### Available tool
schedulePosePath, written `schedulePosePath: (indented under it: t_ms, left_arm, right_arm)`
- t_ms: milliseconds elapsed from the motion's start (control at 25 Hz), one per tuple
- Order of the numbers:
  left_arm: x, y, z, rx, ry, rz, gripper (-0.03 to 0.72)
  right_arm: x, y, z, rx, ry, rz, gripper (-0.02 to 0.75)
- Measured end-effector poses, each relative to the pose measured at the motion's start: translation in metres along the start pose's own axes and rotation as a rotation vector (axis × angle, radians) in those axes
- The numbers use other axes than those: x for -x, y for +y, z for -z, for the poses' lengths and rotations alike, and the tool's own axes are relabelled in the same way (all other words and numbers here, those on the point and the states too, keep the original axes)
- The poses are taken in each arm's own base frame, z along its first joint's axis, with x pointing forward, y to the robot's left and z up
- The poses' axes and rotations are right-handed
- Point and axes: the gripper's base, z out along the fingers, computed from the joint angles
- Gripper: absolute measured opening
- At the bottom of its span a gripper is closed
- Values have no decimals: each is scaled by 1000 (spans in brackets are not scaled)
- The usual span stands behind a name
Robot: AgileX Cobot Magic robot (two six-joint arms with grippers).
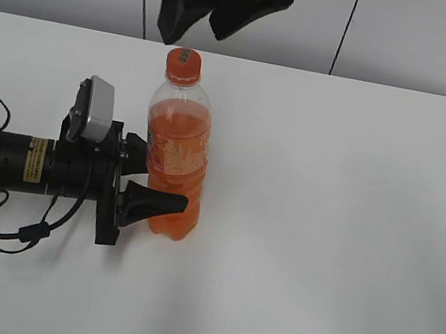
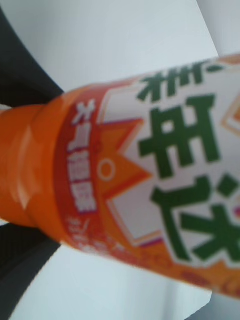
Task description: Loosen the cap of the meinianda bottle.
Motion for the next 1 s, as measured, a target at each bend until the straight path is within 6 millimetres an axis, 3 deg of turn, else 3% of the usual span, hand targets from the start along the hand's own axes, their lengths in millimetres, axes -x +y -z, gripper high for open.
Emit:
schedulePosePath:
  t_ms: [120,240,480,1000]
  left_arm:
    - [0,0,0,0,0,0,394]
    - [0,0,0,0,0,0,394]
    - [0,0,0,0,-1,0,394]
    - [0,0,0,0,-1,0,394]
  right_arm:
    - [0,-1,0,-8,1,-10,510]
    - [0,-2,-6,-13,13,-16,535]
    - [0,-5,-25,-23,52,-22,538]
    - [0,-6,-32,-23,66,-27,490]
